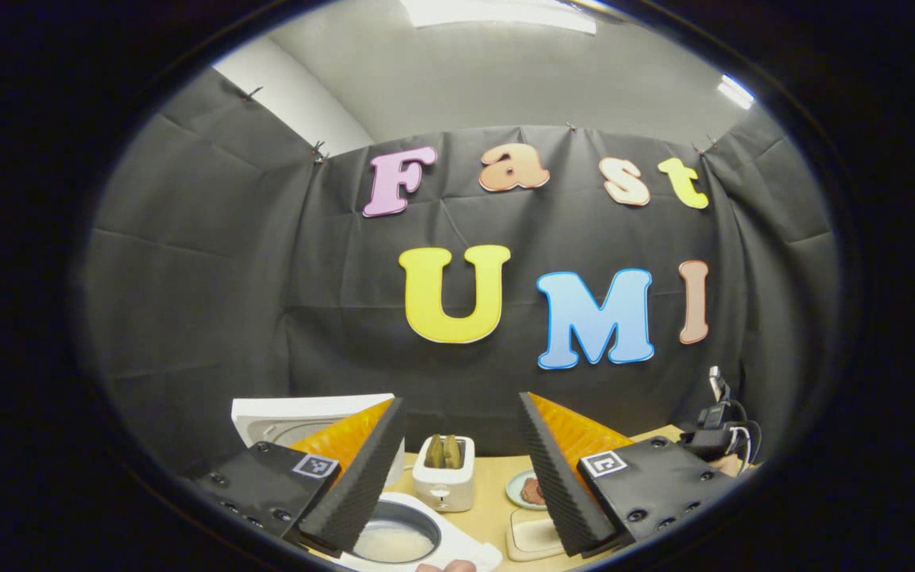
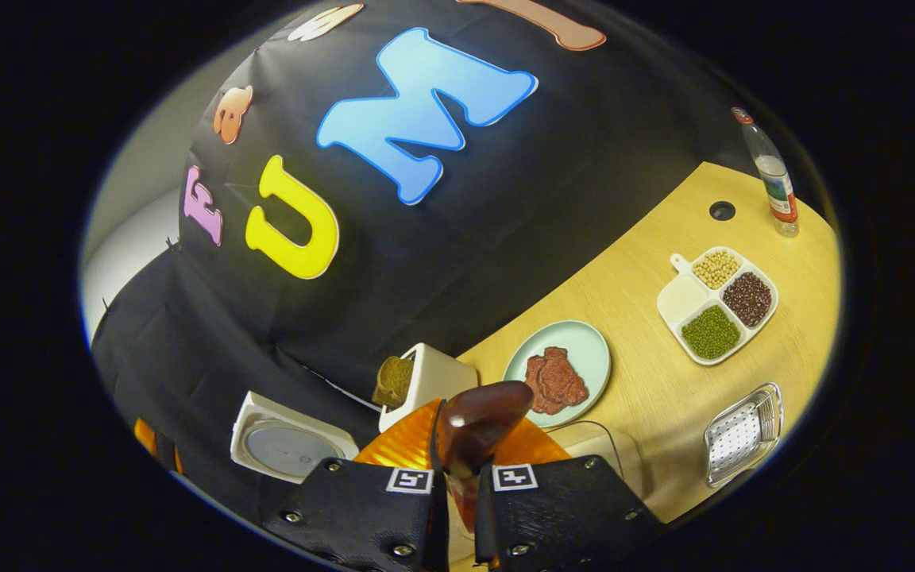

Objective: Close the left gripper, press the button to open the rice cooker; take a wooden spoon from the chopstick holder with the right hand, scoop a spoonful of rice and pour it into the rice cooker, then put the wooden spoon back into the chopstick holder.

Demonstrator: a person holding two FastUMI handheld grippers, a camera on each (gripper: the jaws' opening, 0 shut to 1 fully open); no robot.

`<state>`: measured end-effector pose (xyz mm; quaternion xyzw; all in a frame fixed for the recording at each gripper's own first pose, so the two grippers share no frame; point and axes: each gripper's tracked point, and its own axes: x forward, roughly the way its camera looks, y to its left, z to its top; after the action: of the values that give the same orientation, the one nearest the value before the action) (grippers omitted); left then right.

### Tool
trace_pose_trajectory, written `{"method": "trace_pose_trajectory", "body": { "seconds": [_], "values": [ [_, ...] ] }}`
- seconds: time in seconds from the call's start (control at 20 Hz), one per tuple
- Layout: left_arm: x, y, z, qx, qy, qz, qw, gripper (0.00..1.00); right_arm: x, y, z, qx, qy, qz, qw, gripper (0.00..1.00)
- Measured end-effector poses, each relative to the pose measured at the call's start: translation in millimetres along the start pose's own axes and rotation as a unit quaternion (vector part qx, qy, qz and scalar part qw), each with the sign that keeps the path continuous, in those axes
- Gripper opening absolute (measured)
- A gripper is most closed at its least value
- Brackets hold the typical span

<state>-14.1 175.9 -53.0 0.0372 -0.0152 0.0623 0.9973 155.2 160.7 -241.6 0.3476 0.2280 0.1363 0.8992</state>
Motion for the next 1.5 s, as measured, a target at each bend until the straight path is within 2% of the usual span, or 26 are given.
{"method": "trace_pose_trajectory", "body": {
  "seconds": [0.15,0.45,1.15,1.5],
  "values": [
    [-3,5,-3,-0.005,-0.002,0.005,1.0,0.97,-11,25,13,0.026,-0.009,0.026,0.999,0.13],
    [-12,30,3,-0.026,-0.013,0.027,0.999,0.95,-17,74,11,-0.009,-0.004,0.057,0.998,0.13],
    [-36,95,20,0.004,-0.02,0.08,0.997,0.94,33,167,-48,-0.021,0.048,0.122,0.991,0.13],
    [-49,125,21,0.003,-0.024,0.1,0.995,0.95,57,205,-101,-0.078,0.087,0.143,0.983,0.13]
  ]
}}
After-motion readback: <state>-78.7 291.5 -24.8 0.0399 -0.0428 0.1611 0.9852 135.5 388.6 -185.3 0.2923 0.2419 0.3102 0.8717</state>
